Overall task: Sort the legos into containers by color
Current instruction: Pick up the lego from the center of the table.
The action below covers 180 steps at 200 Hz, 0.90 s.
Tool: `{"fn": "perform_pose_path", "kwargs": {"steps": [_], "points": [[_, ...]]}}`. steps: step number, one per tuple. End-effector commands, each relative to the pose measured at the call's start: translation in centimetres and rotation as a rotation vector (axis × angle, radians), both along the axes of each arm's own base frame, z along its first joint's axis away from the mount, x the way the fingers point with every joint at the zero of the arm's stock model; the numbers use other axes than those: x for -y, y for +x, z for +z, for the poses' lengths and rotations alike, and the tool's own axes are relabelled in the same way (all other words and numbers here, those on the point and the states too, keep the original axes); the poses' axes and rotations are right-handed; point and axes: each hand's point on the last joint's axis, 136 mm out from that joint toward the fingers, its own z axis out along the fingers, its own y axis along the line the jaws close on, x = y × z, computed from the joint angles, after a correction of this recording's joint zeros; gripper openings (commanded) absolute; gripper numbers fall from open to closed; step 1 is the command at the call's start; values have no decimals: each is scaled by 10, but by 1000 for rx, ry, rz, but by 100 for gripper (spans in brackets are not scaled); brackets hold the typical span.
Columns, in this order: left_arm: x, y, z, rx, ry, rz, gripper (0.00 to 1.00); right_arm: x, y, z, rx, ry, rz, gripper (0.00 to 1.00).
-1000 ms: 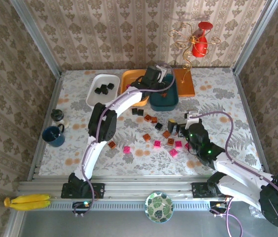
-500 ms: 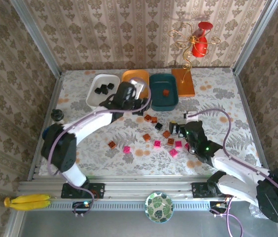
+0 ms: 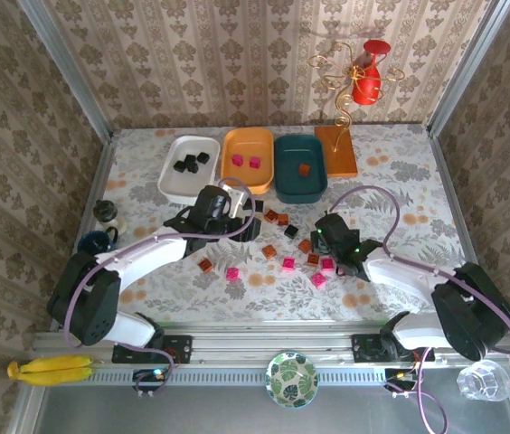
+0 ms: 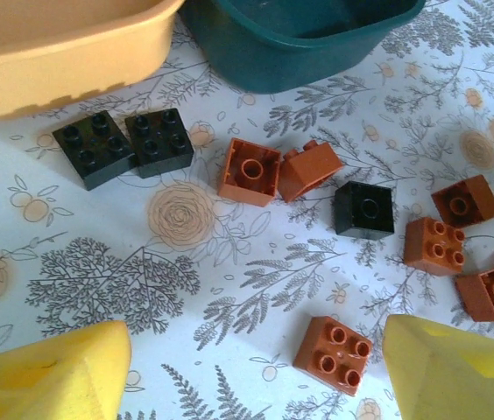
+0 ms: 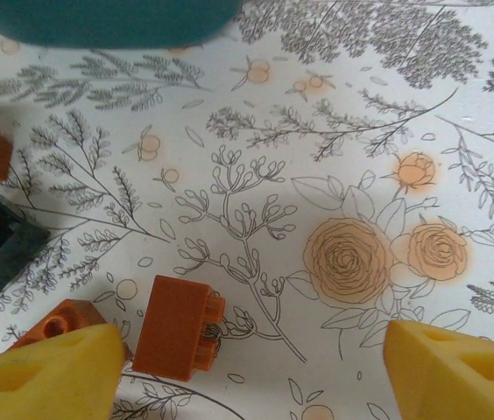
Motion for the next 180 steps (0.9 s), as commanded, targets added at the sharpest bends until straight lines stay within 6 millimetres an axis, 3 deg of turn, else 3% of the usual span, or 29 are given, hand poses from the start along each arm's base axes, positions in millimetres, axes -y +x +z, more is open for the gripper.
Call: {"fn": "perform_pose_path", "kwargs": {"steps": [1,4,35,67,104,139,180], "points": [[7,-13,13,-6,-59,-38,77,-7,10,6,-21,8,-14,72],[7,-15,13,-6,-62,-42,77,-6,10,-2,-44,-11,-16,71],[8,-24,18,19,-56,-73,77,-9,18,-13,-88,-58,-26,60],[-3,-28,23,64,-11,-71,77,-17,29,-23,-118,-75,-16,51],[-16,-27,27,129,21,-46,77,-14,31,-32,-142,-112,-32,43],[-18,-29,13,123,33,-50,77,-9,23,-46,-163,-119,-42,37],[-20,-30,2,111,42,-49,77,-17,26,-39,-128,-64,-40,30]]}}
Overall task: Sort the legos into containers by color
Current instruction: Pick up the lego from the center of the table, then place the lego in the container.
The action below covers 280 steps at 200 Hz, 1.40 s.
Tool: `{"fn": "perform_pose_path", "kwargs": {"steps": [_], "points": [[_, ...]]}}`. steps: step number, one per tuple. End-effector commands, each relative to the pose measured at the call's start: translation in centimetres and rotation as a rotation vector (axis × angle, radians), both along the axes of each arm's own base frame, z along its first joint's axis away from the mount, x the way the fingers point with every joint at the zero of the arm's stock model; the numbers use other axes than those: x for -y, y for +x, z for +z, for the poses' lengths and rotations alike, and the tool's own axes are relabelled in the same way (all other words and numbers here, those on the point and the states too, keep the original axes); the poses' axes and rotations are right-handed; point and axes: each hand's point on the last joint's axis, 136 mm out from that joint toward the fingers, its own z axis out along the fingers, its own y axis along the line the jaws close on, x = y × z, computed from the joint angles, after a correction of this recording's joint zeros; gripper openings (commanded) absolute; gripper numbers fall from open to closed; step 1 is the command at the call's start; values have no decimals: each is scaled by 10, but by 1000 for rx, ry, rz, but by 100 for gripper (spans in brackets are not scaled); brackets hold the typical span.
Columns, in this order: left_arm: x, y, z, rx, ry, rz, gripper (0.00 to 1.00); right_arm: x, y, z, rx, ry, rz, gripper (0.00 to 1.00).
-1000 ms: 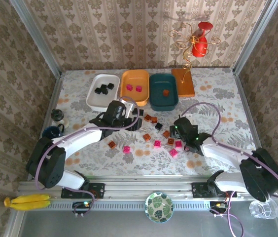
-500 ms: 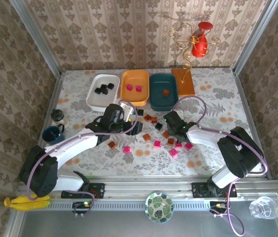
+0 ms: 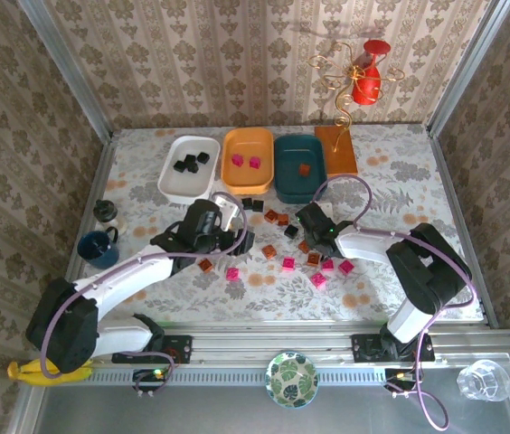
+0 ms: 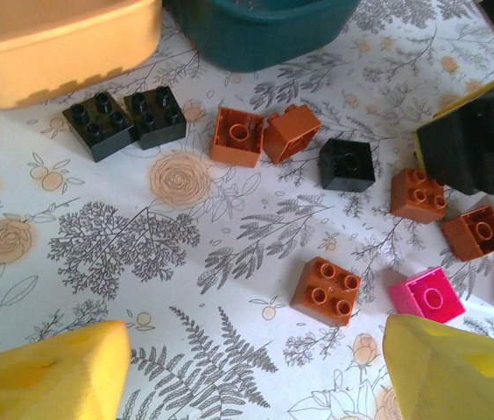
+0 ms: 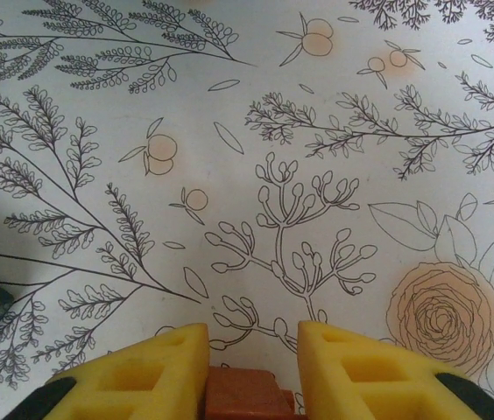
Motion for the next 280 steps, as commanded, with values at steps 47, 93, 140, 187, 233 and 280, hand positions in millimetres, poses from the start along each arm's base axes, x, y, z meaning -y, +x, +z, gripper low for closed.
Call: {"fn": "perform_pose_path", "kwargs": {"steps": [47,93,140,187,233,280], "points": [[3,0,-4,17,-8,-19,77,-13,21,60,185,104,5,29],[1,1,-5,19,-4,-11,77,-30,92,112,331,98,21,29],[-4,4,-8,29,17,12,77,-41,186,109,347,168,-30,31],[-4,3,-6,31,11,7,77,-59,233,115,308,222,17,48],[-11,6,-3,-11,-81,27,77,-64,126,135,300,201,110,64],[-16,15,-19,-62,-81,50,76,-73,24,100,165,182,237,71]]}}
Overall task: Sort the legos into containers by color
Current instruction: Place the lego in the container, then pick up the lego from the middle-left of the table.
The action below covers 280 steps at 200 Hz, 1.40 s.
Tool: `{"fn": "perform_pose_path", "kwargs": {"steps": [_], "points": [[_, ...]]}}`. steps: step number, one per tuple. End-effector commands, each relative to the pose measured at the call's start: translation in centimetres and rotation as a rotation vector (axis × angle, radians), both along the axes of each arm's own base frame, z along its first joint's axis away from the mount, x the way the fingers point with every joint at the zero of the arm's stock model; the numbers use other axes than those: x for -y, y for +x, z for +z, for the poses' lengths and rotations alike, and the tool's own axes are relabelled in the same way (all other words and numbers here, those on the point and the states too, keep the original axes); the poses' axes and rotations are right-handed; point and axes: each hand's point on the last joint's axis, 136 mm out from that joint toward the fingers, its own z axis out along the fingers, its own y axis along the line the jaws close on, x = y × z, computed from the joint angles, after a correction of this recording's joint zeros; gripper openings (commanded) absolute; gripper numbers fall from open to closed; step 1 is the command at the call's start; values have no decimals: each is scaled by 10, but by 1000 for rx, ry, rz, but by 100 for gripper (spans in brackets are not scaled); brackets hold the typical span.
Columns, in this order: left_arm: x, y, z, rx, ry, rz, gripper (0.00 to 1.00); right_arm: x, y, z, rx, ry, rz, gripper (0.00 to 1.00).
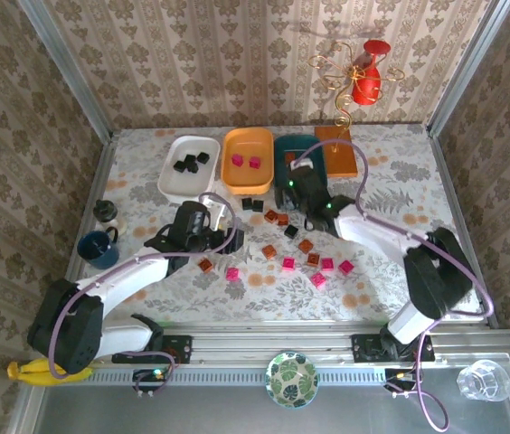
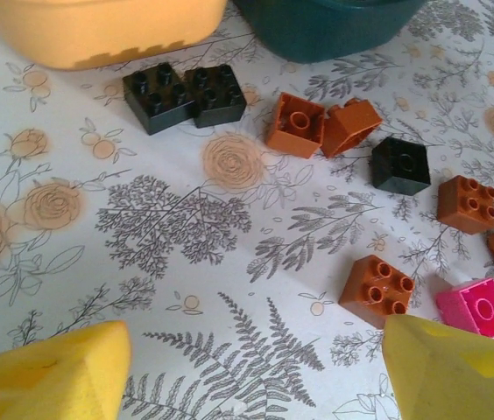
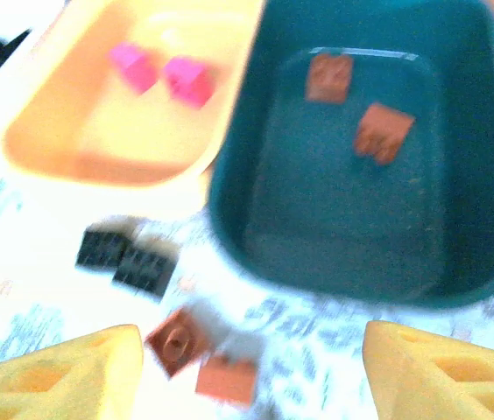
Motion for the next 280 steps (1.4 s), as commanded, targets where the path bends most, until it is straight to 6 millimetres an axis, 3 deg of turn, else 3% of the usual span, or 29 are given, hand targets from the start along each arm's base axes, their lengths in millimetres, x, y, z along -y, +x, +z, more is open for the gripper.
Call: {"fn": "perform_pose_path", "kwargs": {"steps": [1,38,49,72,96,138,190,244,280], "points": [[10,0,-2,-20,-31,-34,76,8,-35,-27,-89,-43,31,71],[39,-11,-17,-38,53,-160,74,25,-62,-30,-95,-91,84,76],[43,-13,-23,-58,92,-174,73,34,-64,-18,-41,-84,64,77],[26,-27,-35,-142,191,-108,72,46,-69,-14,28,-50,35,79],[4,-57,-43,-222,234,-14,72,55,-76,-11,92,-22,22,81],[-7,-93,-64,-344,326,54,72,55,-81,-10,167,17,53,83],[-15,-94,-81,-367,391,115,67,53,-93,-8,202,72,97,83],[-2,-91,-98,-366,420,92,49,52,-95,-6,204,90,103,83],[1,-81,-91,-272,442,111,37,50,-95,-7,199,90,107,83]]}}
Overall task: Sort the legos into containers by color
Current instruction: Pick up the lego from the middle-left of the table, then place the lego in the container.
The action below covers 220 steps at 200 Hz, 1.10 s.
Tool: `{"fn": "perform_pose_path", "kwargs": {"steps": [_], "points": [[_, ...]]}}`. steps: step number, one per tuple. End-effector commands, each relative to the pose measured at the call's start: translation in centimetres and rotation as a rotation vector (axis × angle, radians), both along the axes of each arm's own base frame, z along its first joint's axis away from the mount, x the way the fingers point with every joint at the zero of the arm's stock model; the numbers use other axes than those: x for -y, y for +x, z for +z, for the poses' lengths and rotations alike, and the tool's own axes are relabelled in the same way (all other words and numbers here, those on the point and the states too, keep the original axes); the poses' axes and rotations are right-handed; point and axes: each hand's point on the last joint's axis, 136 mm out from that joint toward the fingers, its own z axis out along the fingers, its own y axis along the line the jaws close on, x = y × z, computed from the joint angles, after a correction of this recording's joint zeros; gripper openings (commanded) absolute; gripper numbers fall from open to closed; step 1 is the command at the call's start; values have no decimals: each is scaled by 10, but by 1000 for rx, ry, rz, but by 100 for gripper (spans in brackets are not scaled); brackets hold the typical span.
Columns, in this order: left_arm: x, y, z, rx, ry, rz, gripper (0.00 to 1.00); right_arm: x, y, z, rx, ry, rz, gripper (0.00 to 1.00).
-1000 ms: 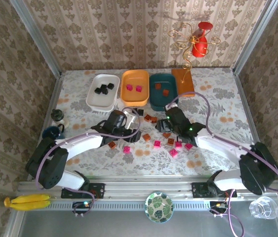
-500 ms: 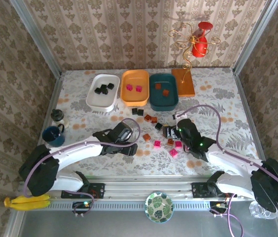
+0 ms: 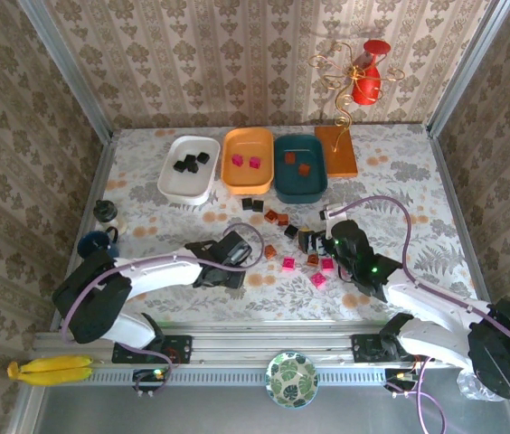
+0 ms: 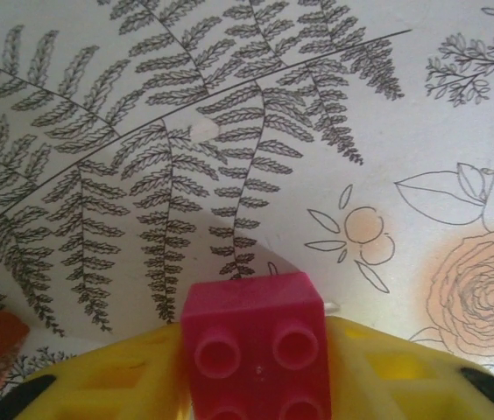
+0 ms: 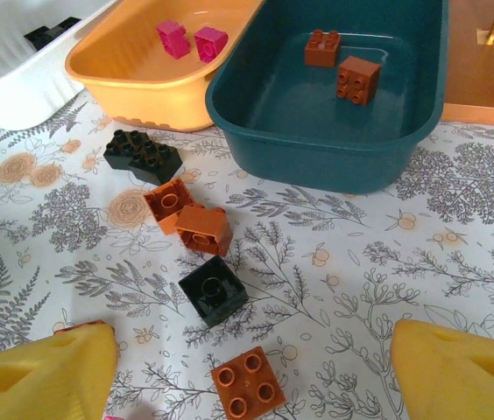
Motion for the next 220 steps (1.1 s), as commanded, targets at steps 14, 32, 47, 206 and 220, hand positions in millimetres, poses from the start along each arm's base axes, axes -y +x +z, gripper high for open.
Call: {"fn": "perform_pose_path", "kwargs": {"steps": [14,32,47,206,220], "points": [[12,22,17,144,-20,5,34,-4,2,6,22,23,10,83],[15,46,41,244,-51,26,32,-4,2,7,25,24,11,83],[19,74,62,304,-109,49,32,-5,2,8,28,31,21,83],[48,315,128,438,-208,101,67,-43,-4,-10,-22,34,173,100],[47,296,143,448,-271,92,71,-40,-2,-13,-45,35,141,100]]}}
